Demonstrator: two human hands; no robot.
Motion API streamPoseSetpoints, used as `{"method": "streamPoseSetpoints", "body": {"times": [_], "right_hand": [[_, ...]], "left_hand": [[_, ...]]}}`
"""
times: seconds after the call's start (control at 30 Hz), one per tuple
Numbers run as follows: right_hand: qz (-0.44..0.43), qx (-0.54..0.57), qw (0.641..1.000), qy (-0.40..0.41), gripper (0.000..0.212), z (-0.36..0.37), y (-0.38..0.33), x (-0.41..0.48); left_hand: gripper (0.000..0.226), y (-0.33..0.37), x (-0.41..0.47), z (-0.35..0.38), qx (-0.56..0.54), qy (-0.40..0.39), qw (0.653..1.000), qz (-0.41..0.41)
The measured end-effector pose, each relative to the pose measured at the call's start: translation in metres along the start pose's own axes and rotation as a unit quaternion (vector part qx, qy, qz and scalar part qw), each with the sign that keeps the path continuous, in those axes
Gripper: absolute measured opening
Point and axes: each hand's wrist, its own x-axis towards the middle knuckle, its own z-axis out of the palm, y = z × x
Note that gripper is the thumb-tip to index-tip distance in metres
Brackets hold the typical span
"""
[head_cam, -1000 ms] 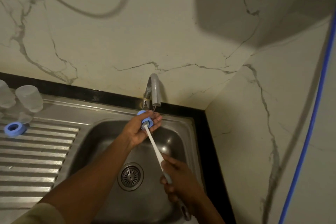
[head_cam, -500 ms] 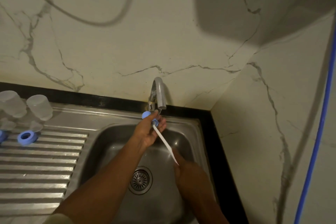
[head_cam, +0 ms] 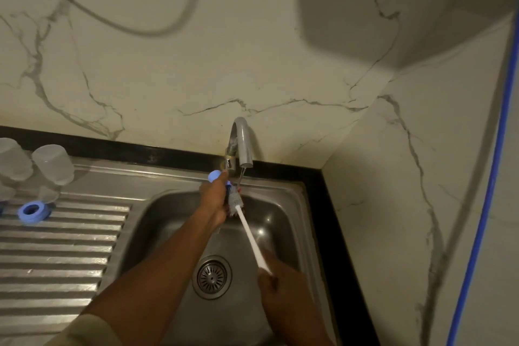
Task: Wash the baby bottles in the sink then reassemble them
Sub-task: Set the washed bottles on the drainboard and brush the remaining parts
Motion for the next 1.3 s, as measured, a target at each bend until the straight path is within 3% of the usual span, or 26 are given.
{"method": "streamPoseSetpoints", "body": {"times": [0.13,0.27,0.37,0.5,0.63,0.77,0.83,0.93,1.0,1.13,1.23,1.3], "right_hand": [[0.063,0.188,0.979,0.04,0.042,0.011,0.004,-0.006],[0.057,0.208,0.976,0.024,0.036,0.01,-0.013,0.011],[0.072,0.244,0.967,-0.006,0.034,0.008,-0.023,0.014],[0.061,0.2,0.978,-0.004,0.037,0.026,-0.019,-0.012],[0.115,0.244,0.963,0.019,0.032,0.021,-0.018,0.008],[0.07,0.195,0.978,0.009,0.038,0.026,-0.022,-0.007],[0.057,0.154,0.986,0.022,0.042,0.029,-0.02,-0.013],[0.092,0.208,0.974,0.013,0.034,0.02,-0.024,0.001],[0.088,0.202,0.975,0.014,0.032,0.017,-0.03,0.001],[0.078,0.17,0.982,0.011,0.037,0.027,-0.027,-0.014],[0.108,0.232,0.967,0.016,0.025,0.01,-0.031,0.0],[0.087,0.215,0.973,0.021,0.024,0.007,-0.035,-0.001]], "left_hand": [[0.027,-0.013,-0.006,-0.011,0.006,-0.046,0.998,-0.034],[0.028,-0.021,-0.023,-0.005,-0.011,-0.112,0.992,-0.059],[0.034,-0.014,-0.023,-0.009,-0.042,-0.093,0.994,-0.045],[0.025,-0.002,-0.021,-0.019,-0.034,-0.07,0.997,-0.004],[0.027,-0.006,-0.034,-0.008,0.049,-0.126,0.99,-0.029],[0.022,0.002,-0.03,-0.005,0.032,-0.048,0.998,0.02],[0.02,0.002,-0.027,-0.007,0.037,-0.048,0.998,0.007],[0.036,-0.004,-0.034,-0.003,0.051,-0.115,0.992,-0.021],[0.047,-0.001,-0.031,0.001,0.062,-0.1,0.993,-0.005],[0.026,0.012,-0.026,0.006,-0.011,-0.054,0.998,-0.015],[0.022,0.004,-0.032,0.009,0.024,-0.075,0.996,-0.04],[0.02,0.003,-0.033,0.011,0.032,-0.062,0.997,-0.025]]}}
